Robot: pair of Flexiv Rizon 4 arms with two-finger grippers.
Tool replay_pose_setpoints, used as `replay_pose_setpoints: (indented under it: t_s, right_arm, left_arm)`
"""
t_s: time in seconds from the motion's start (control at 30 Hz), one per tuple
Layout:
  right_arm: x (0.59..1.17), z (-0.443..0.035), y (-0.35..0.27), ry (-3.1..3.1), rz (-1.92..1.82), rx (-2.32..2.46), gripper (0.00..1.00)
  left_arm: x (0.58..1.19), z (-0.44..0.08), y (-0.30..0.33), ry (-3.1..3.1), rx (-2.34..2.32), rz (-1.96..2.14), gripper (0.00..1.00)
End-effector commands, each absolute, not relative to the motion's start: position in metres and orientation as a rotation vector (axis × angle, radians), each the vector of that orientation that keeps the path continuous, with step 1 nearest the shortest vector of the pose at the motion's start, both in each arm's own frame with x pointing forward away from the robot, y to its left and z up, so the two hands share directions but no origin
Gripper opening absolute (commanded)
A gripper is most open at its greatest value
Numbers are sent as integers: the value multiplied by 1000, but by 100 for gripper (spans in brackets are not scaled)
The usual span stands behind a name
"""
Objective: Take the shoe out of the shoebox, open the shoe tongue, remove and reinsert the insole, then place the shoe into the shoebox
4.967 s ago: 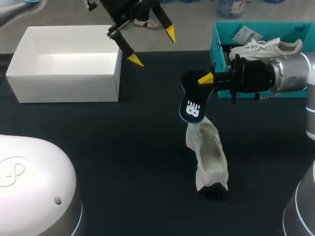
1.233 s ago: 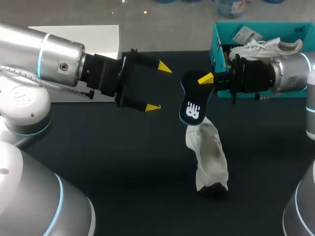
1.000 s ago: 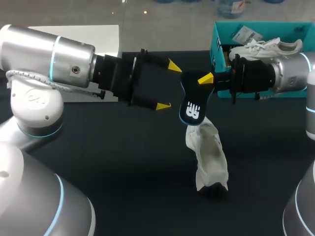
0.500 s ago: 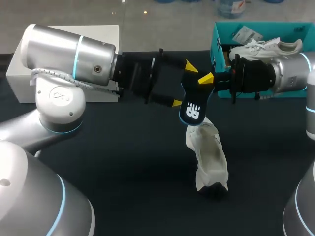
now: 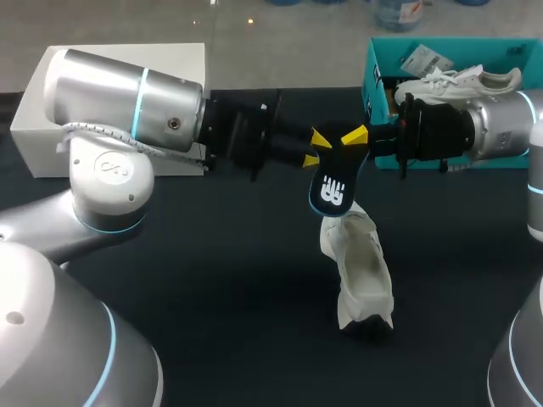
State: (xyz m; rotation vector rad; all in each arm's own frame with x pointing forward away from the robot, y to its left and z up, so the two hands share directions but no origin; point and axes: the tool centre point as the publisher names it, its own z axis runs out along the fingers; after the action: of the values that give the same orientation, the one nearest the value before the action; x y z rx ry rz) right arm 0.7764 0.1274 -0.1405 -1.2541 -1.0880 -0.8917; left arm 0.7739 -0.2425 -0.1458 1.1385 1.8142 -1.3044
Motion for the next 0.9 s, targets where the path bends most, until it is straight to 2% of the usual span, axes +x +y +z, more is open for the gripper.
replay_pose_setpoints:
  t_s: [0.03,0.3,0.33,0.37,0.67,0.8,0.9]
  right_arm:
    - [776,-140,128,-1090,-889,-1258,0]
    - [776,-140,128,-1090,-889,-1258,0]
    - [776,-140,128,-1090,-889,-1258,16]
    - [776,-140,128,-1090,-889,-1258,100]
    - [727,-143,60,-1250,-837,-1394,100]
    - [717,-136,49,-1483,-709,-1331,100]
    - [717,-129,35,-1431,-720,-1401,100]
  left_arm:
    - [774,-147,-246,1813,1140,-1301,0]
    - [775,-149,-250,1817,1130,-1286,0]
    - [774,-150,-249,1818,1129,-1284,0]
    - [774,-150,-248,1820,1128,-1285,0]
    - [769,-153,-233,1851,1145,-1252,0]
    - [766,-153,-227,1860,1150,-1242,0]
    - [762,-151,-224,1862,1159,-1228,0]
